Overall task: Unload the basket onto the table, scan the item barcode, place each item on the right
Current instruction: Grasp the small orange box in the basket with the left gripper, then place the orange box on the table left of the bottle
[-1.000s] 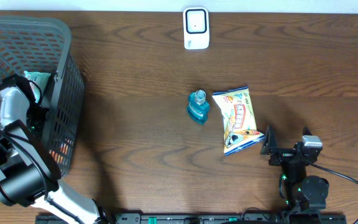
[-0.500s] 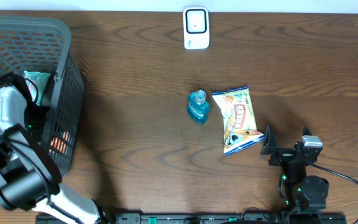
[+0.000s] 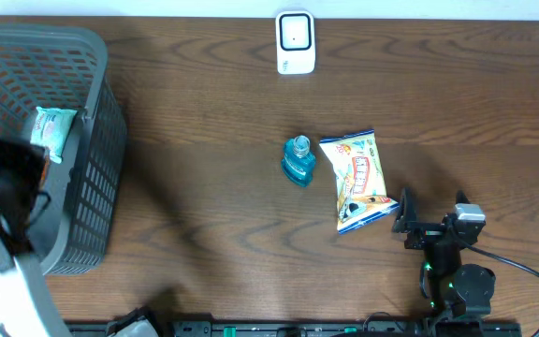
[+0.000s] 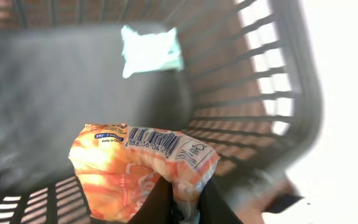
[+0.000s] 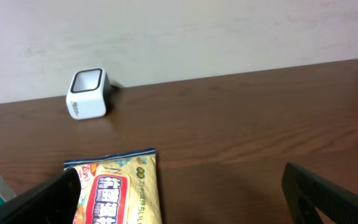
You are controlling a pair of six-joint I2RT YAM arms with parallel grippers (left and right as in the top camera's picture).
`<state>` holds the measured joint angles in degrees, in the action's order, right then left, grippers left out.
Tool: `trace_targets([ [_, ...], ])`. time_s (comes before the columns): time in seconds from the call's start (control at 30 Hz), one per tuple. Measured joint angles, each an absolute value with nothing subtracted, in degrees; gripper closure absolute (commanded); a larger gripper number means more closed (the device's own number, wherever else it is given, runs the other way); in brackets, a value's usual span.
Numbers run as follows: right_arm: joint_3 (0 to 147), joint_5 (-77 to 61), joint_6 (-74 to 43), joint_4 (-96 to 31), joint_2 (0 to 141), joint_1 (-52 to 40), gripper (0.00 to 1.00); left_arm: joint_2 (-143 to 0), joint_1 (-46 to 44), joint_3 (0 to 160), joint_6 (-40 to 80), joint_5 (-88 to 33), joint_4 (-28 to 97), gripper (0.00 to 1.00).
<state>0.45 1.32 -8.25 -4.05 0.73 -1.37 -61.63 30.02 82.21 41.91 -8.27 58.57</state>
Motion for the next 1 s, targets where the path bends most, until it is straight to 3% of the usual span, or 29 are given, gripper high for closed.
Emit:
trace_targets([
  [0.27, 0.45, 1.32, -8.23, -4.05, 0.73, -1.37, 0.01, -53.28, 19.57, 80.64, 38.44, -11.27, 60.29, 0.93],
  [0.6, 0.45, 1.32, -8.23, -4.05, 0.73, -1.37, 0.01, -56.66, -5.87, 69.91, 25.1, -16.64, 59.27, 0.93],
  [1.0, 0.45, 1.3, -8.23, -4.05, 0.71, -1.37, 0.01, -71.05, -27.73, 52.82, 24.08, -15.55, 38.57, 0.93],
])
